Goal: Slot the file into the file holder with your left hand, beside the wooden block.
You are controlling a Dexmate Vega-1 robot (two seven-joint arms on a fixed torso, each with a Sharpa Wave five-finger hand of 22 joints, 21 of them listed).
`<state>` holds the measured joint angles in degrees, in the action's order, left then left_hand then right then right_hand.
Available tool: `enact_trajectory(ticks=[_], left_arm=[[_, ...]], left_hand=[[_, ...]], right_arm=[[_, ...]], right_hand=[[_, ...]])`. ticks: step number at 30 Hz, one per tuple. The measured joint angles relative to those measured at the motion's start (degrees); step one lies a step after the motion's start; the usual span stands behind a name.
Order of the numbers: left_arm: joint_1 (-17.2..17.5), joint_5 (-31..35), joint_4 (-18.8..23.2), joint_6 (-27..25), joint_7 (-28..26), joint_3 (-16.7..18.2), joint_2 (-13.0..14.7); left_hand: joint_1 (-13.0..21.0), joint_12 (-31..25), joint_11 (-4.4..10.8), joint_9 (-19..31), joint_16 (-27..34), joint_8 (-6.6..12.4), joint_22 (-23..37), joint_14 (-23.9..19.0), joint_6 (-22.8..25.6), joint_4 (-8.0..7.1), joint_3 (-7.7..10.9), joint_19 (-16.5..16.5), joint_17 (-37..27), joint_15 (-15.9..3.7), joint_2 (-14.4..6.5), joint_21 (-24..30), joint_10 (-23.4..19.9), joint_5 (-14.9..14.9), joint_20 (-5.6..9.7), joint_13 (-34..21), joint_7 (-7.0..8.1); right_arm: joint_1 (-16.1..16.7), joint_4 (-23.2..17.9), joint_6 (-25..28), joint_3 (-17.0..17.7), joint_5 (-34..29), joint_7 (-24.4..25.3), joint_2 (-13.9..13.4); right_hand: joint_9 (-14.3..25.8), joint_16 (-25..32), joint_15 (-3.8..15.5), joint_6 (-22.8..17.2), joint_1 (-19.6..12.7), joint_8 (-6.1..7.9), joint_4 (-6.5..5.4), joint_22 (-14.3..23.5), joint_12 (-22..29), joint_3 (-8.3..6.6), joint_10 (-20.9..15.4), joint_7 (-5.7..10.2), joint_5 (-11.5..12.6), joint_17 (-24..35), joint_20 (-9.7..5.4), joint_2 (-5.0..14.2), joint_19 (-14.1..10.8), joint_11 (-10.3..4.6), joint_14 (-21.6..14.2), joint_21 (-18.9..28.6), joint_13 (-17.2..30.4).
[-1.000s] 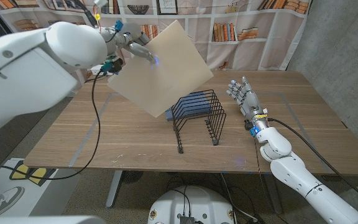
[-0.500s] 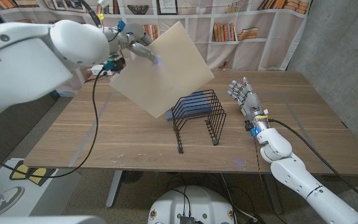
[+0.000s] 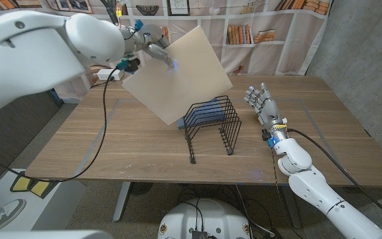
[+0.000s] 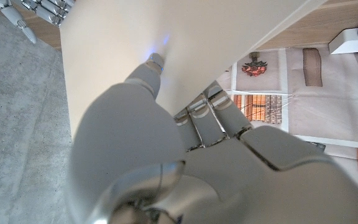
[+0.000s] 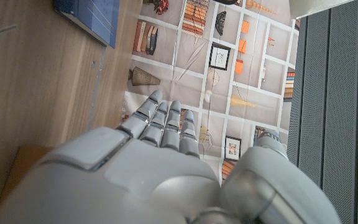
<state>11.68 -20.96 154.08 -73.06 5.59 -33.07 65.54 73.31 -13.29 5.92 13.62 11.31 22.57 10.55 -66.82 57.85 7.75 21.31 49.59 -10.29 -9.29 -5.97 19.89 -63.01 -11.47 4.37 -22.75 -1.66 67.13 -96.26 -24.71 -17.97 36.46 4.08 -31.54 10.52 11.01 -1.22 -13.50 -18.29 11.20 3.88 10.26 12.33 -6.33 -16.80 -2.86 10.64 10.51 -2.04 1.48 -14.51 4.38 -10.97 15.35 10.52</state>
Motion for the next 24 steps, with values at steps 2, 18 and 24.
enact_trajectory(ticks=[2,18,24], left_arm=[[-2.40,0.59,-0.90,0.16,0.76,-2.68,-0.40],[-12.85,4.81,-3.25,-2.14,4.55,-13.73,-3.90],[-15.62,5.22,-3.82,-4.07,4.60,-16.94,-5.83]], left_hand=[[0.00,0.00,0.00,0.03,0.00,-0.08,0.00,0.00,0.00,0.00,0.00,0.00,0.00,0.00,0.00,0.00,0.00,0.00,0.00,0.00,0.00],[0.01,0.45,0.00,0.09,-0.12,-0.20,-0.01,0.00,0.01,0.23,0.22,0.01,0.17,0.00,0.01,0.00,0.00,0.00,0.01,0.18,0.01],[0.01,0.50,0.13,0.11,-0.12,-0.21,-0.01,-0.29,0.30,0.38,0.40,0.01,0.18,0.33,0.01,0.00,-0.73,0.00,0.01,0.24,-0.09]], right_arm=[[0.11,0.08,-0.44,0.07,-0.04,0.09,0.14],[0.67,2.88,-5.20,1.00,0.13,-1.08,1.54],[0.96,3.49,-6.05,1.43,0.57,-1.72,1.59]], right_hand=[[0.00,0.00,0.00,0.00,0.00,0.00,0.00,0.00,0.00,0.00,0.00,0.00,0.00,0.00,0.00,0.00,0.00,0.00,0.00,-0.14,0.00],[0.00,0.00,0.00,0.00,0.00,0.00,0.00,0.00,0.00,0.00,0.00,0.00,0.00,0.00,-0.21,0.00,-0.20,0.00,0.00,-0.14,0.00],[0.00,0.00,0.00,0.00,0.00,0.00,0.00,0.00,0.00,0.00,0.00,0.00,0.00,0.00,-0.21,0.00,-0.20,0.00,0.00,-0.14,0.00]])
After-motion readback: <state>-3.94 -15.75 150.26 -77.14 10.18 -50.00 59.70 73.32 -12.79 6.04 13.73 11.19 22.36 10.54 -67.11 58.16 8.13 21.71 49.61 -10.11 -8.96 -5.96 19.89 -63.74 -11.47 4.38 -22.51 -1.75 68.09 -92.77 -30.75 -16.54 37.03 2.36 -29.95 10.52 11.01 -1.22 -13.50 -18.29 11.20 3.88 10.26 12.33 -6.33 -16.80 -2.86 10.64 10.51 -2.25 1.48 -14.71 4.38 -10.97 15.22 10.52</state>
